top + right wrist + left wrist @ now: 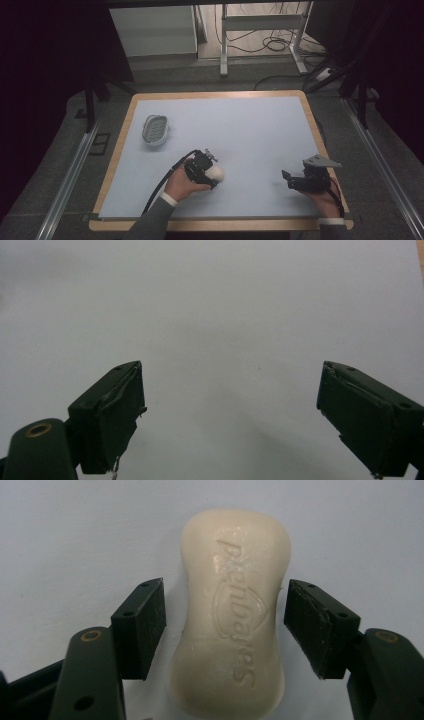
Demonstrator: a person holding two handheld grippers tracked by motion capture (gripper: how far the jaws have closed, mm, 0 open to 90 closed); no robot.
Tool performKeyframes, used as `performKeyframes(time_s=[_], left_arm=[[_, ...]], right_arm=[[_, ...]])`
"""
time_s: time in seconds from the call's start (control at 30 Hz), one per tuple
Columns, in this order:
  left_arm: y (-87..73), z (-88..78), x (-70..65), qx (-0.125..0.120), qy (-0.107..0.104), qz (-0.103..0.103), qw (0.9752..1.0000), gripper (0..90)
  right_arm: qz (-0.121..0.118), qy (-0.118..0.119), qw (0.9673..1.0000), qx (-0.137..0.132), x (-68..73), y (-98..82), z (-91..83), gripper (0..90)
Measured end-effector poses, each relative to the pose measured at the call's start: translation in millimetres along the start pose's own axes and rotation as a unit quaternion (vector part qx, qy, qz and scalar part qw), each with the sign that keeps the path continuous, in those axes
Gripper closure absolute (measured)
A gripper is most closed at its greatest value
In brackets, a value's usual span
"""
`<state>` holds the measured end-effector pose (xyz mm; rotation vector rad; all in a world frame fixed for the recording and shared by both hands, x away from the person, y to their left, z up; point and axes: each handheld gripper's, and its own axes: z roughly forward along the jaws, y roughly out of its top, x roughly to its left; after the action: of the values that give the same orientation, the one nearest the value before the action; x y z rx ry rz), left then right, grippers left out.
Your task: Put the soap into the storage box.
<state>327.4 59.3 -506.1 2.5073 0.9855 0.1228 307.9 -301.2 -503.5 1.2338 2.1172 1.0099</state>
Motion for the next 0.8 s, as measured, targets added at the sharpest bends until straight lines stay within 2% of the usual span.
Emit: performKeyframes(time_s=[0.1,0.33,0.57,0.6,0.8], left_arm=[[-1.2,2.2,-0.9,0.002,0.001,0.001,1.0,35.0],[-2.5,3.4,-2.2,0.0,0.004,0.004,1.0,49.1],[-3.9,0.7,1.3,0.0,-0.008,0.006,0.9999,49.5],[-4.4,-3.2,2.5,-0.01,-0.015,0.002,0.9998,49.5],[-4.3,-14.0,7.4,-0.021,-0.02,0.0,0.9996,49.5]], right_arm=[[-0.001,-0.002,1.0,0.0,-0.8,-0.3,-0.2,11.4],[0.003,-0.004,1.0,-0.003,-2.3,-0.8,-1.4,11.4],[-0.001,-0.006,1.0,-0.004,-2.0,-0.5,-1.9,11.4],[-0.001,-0.007,1.0,-0.005,-2.2,-0.4,-2.1,11.4],[0.001,-0.009,0.9999,-0.005,-2.9,-0.6,-2.5,11.4]])
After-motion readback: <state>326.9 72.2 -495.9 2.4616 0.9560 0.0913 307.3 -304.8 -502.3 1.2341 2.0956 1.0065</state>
